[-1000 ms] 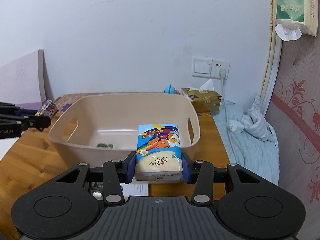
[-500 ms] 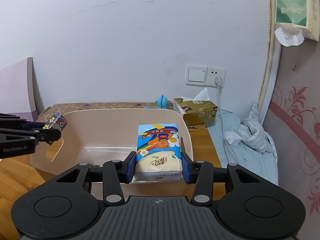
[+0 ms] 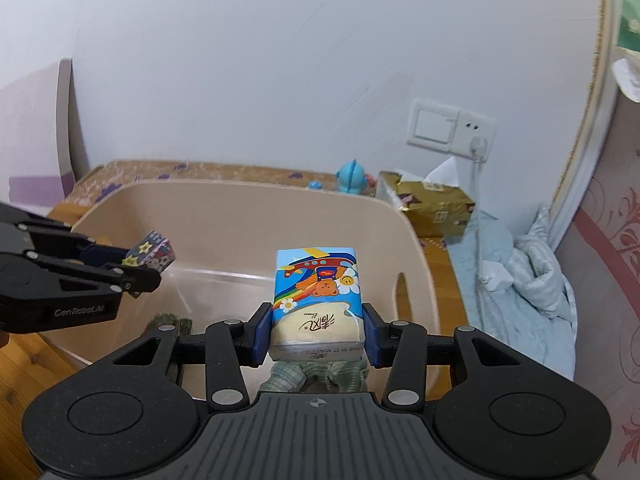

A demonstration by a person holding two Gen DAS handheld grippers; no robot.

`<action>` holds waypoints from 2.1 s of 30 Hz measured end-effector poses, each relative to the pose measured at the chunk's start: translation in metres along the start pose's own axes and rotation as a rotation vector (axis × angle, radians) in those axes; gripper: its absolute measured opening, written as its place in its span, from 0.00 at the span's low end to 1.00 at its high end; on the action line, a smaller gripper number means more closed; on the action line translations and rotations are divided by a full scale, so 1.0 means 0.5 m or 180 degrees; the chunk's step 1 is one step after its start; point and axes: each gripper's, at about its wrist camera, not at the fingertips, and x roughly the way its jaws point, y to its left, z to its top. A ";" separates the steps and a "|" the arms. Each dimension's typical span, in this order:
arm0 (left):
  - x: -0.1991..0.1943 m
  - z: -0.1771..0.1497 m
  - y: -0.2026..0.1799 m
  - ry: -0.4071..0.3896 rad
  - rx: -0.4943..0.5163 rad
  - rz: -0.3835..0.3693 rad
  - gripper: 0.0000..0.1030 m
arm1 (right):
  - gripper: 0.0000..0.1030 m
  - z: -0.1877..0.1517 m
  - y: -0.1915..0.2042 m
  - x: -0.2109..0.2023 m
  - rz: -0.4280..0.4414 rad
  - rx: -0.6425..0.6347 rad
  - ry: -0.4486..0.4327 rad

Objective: Organize objects
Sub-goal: 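Lift both held items over the basket and release them inside, then move both tools back toward the remaining items on the table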

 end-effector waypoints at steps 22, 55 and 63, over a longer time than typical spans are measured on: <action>0.069 0.011 -0.018 0.0626 0.0227 0.0006 0.23 | 0.43 0.000 0.016 0.092 0.0087 -0.0112 0.0561; -0.131 -0.020 -0.011 -0.0199 -0.0200 0.0098 0.80 | 1.00 -0.040 -0.007 -0.092 0.0124 0.0050 0.0039; -0.182 -0.060 -0.030 -0.0345 -0.0186 0.0116 0.80 | 1.00 -0.092 -0.025 -0.114 0.0081 0.0140 0.0108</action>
